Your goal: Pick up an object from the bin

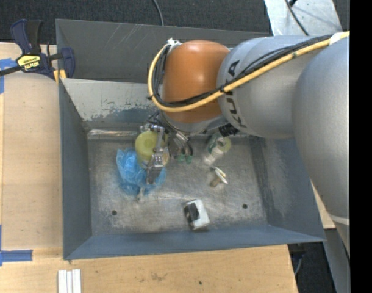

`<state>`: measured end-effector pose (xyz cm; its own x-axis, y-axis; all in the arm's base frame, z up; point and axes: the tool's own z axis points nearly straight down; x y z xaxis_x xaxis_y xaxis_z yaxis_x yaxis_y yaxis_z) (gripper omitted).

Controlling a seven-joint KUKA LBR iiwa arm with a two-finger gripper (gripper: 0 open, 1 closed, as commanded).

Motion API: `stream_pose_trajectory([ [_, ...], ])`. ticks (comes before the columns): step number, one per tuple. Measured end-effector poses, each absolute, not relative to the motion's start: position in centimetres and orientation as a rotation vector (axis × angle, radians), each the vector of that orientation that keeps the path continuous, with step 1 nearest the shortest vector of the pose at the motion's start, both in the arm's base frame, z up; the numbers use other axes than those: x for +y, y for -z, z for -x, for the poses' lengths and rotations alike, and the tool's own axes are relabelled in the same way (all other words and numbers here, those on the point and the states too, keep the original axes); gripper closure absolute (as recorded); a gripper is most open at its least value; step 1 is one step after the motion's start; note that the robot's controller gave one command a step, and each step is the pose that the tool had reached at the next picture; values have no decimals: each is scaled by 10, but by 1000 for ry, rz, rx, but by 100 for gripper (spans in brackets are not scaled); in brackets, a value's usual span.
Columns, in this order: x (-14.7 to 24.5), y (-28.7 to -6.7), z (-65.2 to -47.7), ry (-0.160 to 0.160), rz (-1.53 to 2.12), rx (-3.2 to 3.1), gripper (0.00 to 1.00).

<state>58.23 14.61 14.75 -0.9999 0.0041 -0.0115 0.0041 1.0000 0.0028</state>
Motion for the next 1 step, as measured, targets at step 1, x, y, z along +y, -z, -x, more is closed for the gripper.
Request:
stream_pose_trajectory([
  [1, 150, -103, -581, -7, 180, 3128, 0],
])
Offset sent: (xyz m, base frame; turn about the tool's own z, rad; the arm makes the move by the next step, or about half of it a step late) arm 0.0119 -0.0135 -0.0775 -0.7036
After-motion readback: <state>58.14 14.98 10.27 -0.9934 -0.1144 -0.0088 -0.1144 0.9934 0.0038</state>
